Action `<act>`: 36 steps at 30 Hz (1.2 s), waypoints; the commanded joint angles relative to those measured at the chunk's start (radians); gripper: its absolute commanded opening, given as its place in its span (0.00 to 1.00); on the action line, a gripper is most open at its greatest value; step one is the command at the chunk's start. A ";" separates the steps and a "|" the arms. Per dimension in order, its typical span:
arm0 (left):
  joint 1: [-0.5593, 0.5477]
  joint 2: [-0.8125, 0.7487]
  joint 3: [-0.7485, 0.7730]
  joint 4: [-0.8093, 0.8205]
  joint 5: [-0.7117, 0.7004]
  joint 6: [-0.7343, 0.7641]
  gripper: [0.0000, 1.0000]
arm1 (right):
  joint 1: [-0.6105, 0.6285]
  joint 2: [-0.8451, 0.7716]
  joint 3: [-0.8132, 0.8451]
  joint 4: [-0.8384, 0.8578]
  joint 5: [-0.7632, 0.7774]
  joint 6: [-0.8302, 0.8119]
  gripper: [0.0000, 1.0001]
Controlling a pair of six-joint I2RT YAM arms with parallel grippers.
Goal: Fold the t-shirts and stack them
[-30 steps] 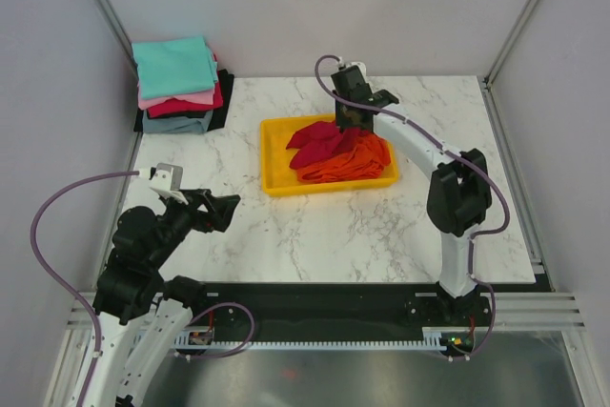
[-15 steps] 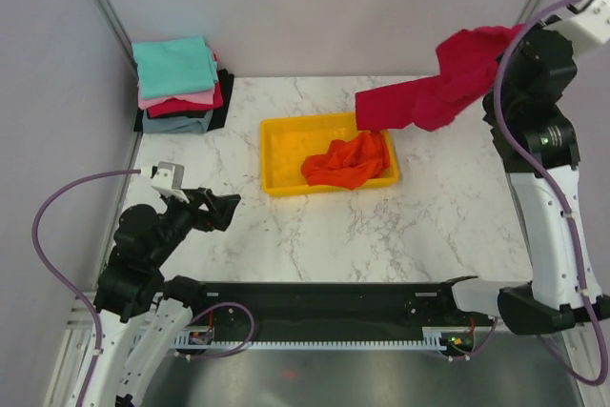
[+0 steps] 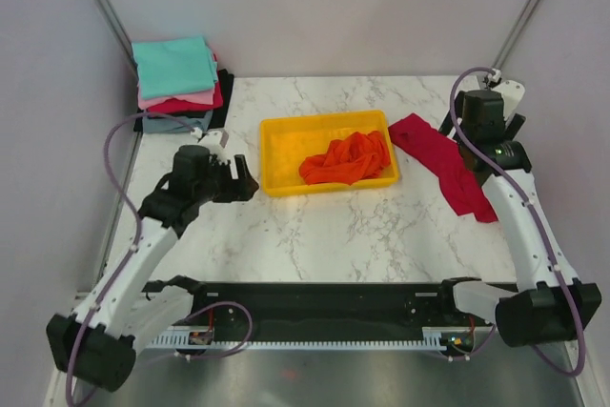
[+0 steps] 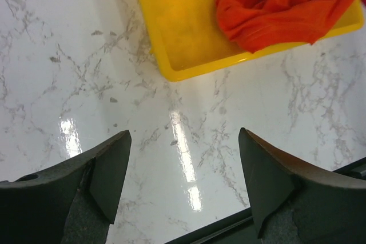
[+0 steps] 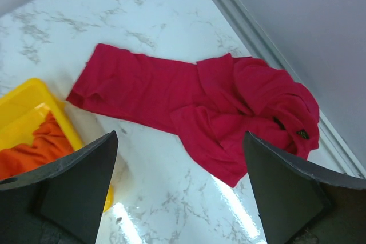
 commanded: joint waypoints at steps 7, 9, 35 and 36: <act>-0.001 0.668 0.317 0.106 -0.178 0.002 0.82 | 0.000 -0.072 -0.085 0.054 -0.274 0.031 0.98; -0.004 0.844 0.424 0.100 -0.155 0.019 0.81 | 0.000 -0.072 -0.123 0.063 -0.321 0.041 0.98; 0.074 0.570 0.043 -0.037 -0.158 -0.301 0.02 | 0.004 -0.154 -0.327 0.162 -0.573 0.087 0.98; 0.107 0.511 0.012 -0.058 -0.169 -0.329 0.02 | 0.008 -0.151 -0.327 0.165 -0.585 0.093 0.98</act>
